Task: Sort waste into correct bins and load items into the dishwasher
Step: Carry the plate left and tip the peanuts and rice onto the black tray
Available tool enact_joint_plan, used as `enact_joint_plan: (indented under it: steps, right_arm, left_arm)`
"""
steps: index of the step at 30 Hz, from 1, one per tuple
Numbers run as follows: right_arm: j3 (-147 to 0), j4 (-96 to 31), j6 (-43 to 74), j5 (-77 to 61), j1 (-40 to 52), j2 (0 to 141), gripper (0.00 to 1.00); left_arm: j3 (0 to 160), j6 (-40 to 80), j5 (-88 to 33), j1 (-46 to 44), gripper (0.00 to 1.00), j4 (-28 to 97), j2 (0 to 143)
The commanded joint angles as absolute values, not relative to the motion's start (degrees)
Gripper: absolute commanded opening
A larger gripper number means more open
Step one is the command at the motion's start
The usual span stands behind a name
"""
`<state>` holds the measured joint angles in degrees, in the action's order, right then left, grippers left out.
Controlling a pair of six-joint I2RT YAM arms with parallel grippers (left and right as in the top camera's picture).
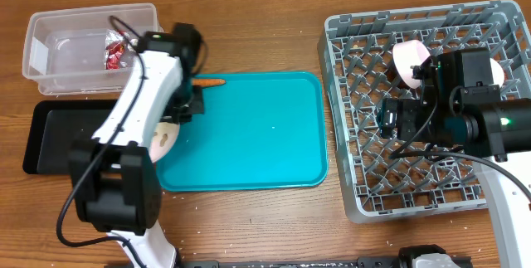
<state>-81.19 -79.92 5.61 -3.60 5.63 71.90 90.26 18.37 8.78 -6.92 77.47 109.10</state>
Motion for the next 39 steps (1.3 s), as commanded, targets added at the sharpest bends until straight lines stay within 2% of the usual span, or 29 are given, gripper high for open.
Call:
enact_joint_plan:
  steps: [1, 14, 29, 39]
  right_arm:
    - [-81.0, -79.6, 5.8, -3.5, 5.4, 71.9, 1.00]
    - [-81.0, -79.6, 5.8, -3.5, 5.4, 71.9, 1.00]
    - [-81.0, -79.7, 5.8, -3.5, 5.4, 71.9, 1.00]
    - [-81.0, -79.7, 5.8, -3.5, 5.4, 71.9, 1.00]
  left_arm:
    - [91.6, 11.6, 1.9, -2.2, 0.04, 76.8, 107.8]
    - [91.7, 0.8, -16.8, 16.8, 0.04, 75.7, 104.4]
    - [91.7, -11.6, -53.8, 37.4, 0.04, 76.7, 103.8]
    - [91.7, -11.6, -63.9, 47.2, 0.04, 80.0, 103.8]
